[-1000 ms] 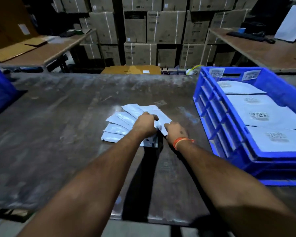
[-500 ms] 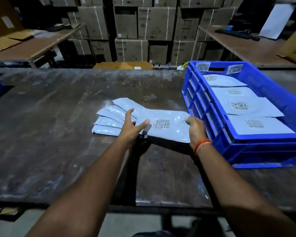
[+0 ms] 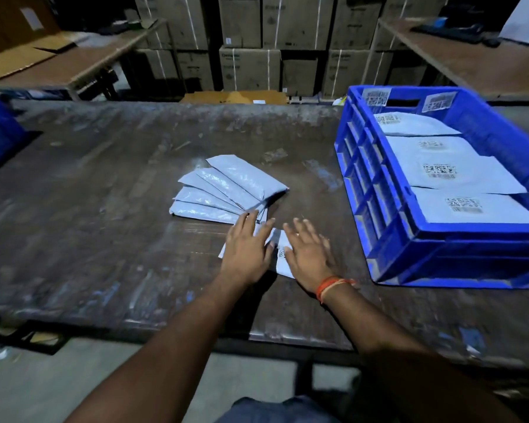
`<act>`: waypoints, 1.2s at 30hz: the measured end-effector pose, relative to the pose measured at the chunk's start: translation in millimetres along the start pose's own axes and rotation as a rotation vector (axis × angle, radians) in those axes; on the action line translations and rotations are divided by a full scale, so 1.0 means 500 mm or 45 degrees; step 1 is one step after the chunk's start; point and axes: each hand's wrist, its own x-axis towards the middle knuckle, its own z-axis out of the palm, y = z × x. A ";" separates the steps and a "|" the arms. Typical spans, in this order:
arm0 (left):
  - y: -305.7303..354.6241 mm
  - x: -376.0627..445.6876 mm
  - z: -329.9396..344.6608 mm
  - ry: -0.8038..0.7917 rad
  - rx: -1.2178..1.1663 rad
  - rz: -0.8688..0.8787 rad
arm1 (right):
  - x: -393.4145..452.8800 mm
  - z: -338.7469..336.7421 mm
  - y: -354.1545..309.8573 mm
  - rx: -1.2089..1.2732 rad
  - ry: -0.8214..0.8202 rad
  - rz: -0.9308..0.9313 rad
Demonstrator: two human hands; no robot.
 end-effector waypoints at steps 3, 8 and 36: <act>-0.014 -0.023 0.024 -0.304 0.047 -0.090 | -0.017 0.019 0.008 -0.135 -0.115 -0.098; -0.044 -0.055 0.027 -0.314 0.052 -0.247 | -0.027 0.009 0.031 -0.160 -0.155 -0.036; 0.075 0.109 -0.019 -0.036 -0.337 -0.317 | -0.125 -0.044 -0.006 1.109 0.126 0.638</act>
